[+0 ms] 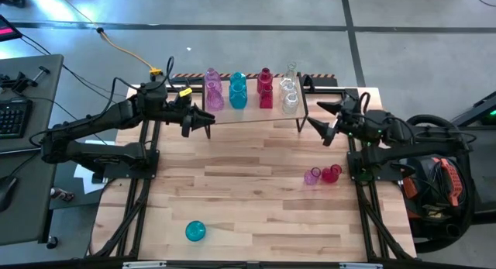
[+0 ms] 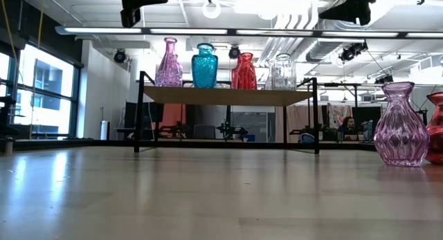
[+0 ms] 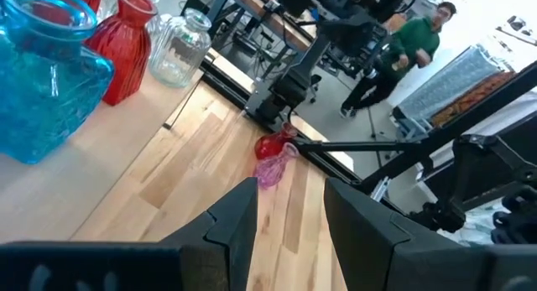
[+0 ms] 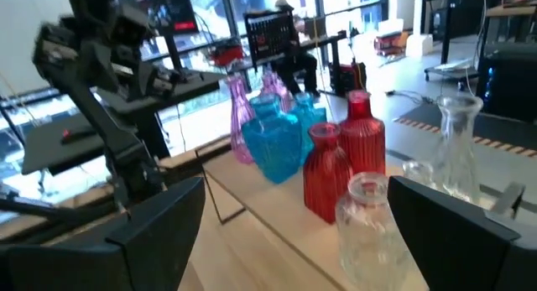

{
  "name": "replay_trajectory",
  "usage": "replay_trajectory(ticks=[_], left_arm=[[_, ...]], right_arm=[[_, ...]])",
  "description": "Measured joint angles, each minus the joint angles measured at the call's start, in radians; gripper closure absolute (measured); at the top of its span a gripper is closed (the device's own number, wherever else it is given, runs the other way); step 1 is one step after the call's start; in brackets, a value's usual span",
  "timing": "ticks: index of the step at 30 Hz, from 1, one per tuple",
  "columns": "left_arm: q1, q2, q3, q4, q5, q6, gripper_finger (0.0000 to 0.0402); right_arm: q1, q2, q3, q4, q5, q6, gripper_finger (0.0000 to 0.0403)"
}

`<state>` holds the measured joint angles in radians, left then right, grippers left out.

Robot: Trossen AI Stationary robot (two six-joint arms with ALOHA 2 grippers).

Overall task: Sort vases onto shelf
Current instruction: Put the red vase on the shelf aligned with the other red vases

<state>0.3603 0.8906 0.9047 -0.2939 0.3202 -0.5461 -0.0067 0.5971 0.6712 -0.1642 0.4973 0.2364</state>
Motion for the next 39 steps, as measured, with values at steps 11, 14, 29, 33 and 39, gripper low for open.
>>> replay_trajectory(ticks=[11, 14, 29, 33, 39], left_arm=[[0.000, 0.011, 0.000, 0.017, -0.122, -0.001, 0.0271], [0.000, 0.011, 0.000, 0.023, -0.145, -0.002, 0.0271], [0.000, 0.011, 0.000, 0.037, -0.148, -0.099, 0.0271], [0.000, 0.011, 0.000, 0.037, -0.148, -0.107, 0.0271], [0.000, 0.011, 0.000, 0.036, -0.148, -0.106, 0.0271]], right_arm=[[0.000, -0.003, 0.000, -0.284, -0.054, 0.199, 0.0037], [0.000, -0.003, 0.000, -0.340, -0.090, 0.285, 0.0037], [0.000, 0.006, 0.145, -0.770, -0.255, 0.551, 0.0037], [0.000, 0.025, 0.206, -0.979, -0.330, 0.678, 0.0037], [0.000, 0.074, 0.252, -1.166, -0.402, 0.790, 0.0037]])
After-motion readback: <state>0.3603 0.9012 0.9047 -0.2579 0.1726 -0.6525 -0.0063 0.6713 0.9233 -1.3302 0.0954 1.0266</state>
